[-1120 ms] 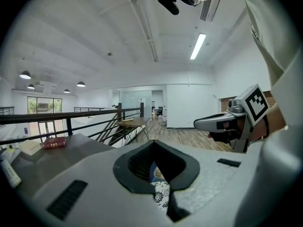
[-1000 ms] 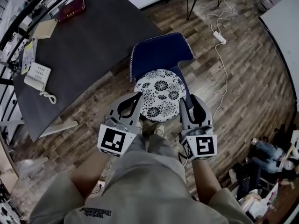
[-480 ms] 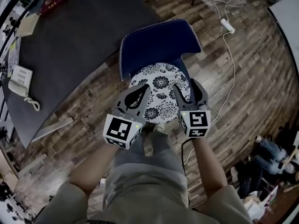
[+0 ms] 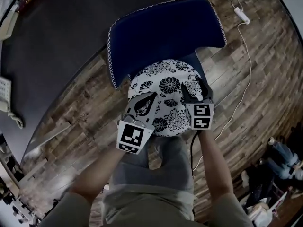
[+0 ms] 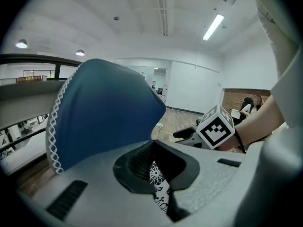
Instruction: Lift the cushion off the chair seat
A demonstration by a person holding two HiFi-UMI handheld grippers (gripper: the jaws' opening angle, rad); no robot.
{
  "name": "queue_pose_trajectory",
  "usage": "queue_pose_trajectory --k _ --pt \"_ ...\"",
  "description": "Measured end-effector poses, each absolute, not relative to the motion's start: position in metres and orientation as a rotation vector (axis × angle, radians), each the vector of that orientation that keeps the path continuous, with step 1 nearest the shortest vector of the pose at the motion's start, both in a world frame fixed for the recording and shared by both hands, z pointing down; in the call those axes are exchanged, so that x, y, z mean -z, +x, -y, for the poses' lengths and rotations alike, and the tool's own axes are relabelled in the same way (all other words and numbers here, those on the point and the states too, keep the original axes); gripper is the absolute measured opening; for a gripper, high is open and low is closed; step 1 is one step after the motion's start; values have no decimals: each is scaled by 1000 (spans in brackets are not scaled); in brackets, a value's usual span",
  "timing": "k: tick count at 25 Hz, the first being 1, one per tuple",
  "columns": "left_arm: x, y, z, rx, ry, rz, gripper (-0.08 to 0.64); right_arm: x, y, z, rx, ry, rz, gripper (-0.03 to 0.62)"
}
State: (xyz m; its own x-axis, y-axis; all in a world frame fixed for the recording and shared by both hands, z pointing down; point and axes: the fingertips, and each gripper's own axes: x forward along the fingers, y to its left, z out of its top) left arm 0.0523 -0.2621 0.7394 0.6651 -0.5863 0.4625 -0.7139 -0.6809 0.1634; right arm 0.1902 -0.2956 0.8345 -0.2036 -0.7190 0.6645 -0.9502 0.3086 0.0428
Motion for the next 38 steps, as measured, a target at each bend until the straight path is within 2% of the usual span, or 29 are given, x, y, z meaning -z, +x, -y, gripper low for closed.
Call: queue_pose_trajectory --k 7,16,18,21,22,23,29,38 --pt "-828 50 263 -626 2490 999 3 -920 189 307 -635 1459 1919 309" --pt "-865 53 247 -675 2493 928 4 -979 198 308 -722 1449 1779 312" --pt "-869 49 247 -684 2483 936 3 -977 193 308 -701 1452 1790 264" --pt "-868 44 245 -688 2462 957 3 -975 177 303 -660 1424 1818 69" --pt "-865 43 243 -686 2456 962 3 -975 174 302 -655 1419 1825 26" --pt "-862 42 242 -682 2451 965 5 -974 173 300 -655 1419 1829 17" --pt "-822 32 239 -649 2461 1001 5 -921 175 294 -668 1482 1885 14" --pt "-696 5 239 -565 2492 1106 3 -741 159 271 -579 1577 2077 14"
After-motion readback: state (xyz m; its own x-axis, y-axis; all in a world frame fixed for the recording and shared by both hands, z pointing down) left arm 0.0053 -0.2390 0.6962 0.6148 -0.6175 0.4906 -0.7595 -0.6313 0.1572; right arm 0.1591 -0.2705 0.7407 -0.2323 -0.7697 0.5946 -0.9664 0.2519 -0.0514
